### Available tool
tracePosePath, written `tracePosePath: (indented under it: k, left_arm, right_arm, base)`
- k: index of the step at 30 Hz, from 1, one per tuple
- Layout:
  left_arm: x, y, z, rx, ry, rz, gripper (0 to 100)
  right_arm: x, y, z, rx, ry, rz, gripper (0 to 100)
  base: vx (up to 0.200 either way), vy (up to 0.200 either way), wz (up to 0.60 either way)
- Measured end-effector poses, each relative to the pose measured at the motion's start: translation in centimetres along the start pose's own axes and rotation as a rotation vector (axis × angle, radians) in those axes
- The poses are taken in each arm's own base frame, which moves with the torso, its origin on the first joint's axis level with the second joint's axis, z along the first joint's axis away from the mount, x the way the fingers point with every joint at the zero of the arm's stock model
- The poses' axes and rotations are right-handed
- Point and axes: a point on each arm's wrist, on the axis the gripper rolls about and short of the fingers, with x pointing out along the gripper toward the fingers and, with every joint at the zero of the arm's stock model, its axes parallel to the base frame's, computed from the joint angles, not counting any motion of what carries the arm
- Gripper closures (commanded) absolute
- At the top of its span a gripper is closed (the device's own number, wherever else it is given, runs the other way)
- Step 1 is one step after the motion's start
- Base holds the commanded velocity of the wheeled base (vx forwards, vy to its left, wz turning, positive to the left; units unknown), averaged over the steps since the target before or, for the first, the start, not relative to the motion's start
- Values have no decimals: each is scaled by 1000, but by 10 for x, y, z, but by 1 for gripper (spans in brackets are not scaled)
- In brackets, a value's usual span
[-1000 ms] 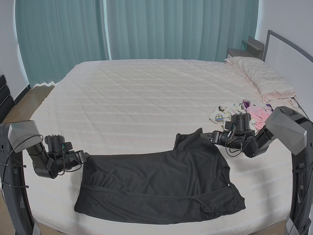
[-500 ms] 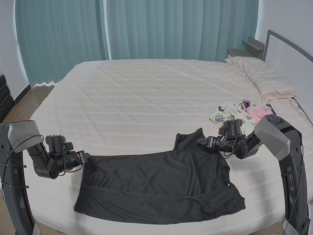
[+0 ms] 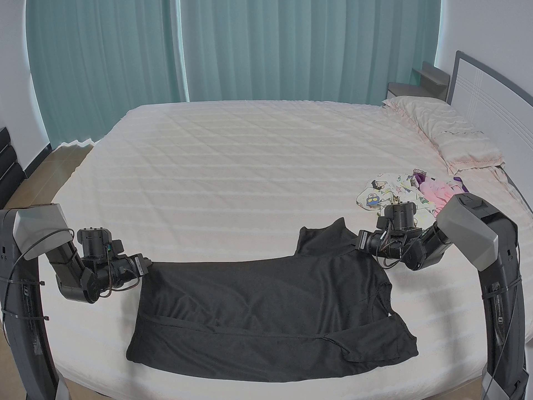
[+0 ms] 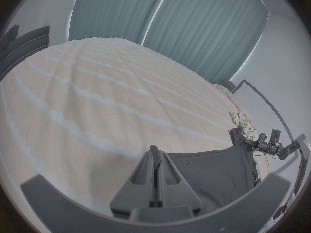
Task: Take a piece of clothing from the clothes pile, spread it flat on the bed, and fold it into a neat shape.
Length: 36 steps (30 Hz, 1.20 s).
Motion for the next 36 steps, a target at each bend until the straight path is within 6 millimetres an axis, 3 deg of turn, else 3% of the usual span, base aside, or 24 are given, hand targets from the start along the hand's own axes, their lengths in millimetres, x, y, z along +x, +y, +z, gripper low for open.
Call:
tracePosePath:
  k: [16,36]
  left_arm:
    - [-10,-6,16,17,-55,-4,100]
    - [-24,-5,28,14,-93,4,100]
  right_arm:
    - [-10,-8,4,11,-89,-10,100]
    - [2,-1,-3,-103,-175,-54,100]
  base:
    - [0,0,0]
    - [0,0,0]
